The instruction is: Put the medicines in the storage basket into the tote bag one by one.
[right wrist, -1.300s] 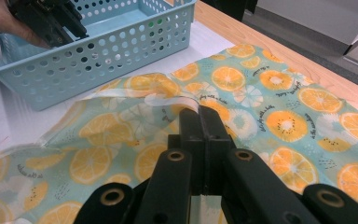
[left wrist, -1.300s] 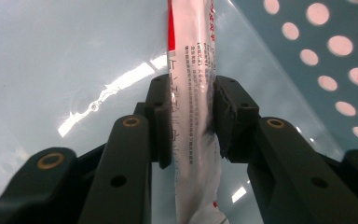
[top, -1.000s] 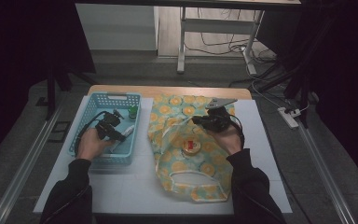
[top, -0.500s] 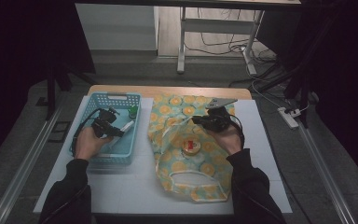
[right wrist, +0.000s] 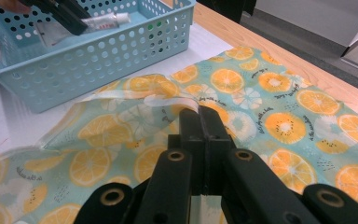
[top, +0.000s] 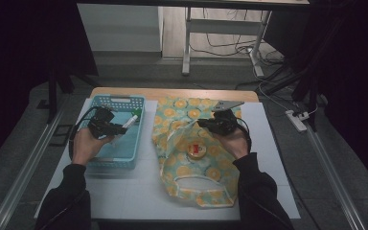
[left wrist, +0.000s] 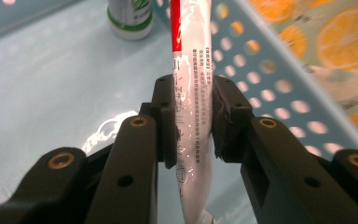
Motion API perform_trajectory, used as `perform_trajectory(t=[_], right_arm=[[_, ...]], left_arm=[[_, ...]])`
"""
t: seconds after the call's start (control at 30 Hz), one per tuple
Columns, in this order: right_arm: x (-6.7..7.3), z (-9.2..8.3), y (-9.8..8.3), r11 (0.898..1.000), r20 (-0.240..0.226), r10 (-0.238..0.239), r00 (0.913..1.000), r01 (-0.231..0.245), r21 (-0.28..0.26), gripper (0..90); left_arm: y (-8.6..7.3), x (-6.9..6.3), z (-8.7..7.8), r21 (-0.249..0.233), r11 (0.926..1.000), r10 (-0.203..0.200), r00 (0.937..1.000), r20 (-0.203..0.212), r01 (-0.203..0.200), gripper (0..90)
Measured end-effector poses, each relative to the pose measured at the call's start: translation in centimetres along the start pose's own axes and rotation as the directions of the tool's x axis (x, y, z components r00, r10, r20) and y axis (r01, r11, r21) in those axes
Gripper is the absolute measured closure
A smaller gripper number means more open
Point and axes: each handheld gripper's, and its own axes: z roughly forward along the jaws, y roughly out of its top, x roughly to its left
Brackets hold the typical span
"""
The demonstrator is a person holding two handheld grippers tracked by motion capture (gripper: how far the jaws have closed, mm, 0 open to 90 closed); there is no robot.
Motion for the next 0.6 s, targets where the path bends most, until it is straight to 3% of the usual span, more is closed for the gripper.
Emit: perform_trajectory(t=[0.33,0.6], right_arm=[[0.0,0.0,0.0,1.0,0.0,0.002,1.0,-0.002,-0.005,90.0],[0.0,-0.1,0.0,1.0,0.004,0.006,1.0,-0.006,-0.008,90.0]], left_arm=[[0.8,-3.2,-1.9,-0.055,0.9962,0.07,0.9968,0.04,-0.068,72.8],[1.3,-5.8,-2.4,-0.079,0.9893,0.129,0.9884,0.08,-0.122,72.8]])
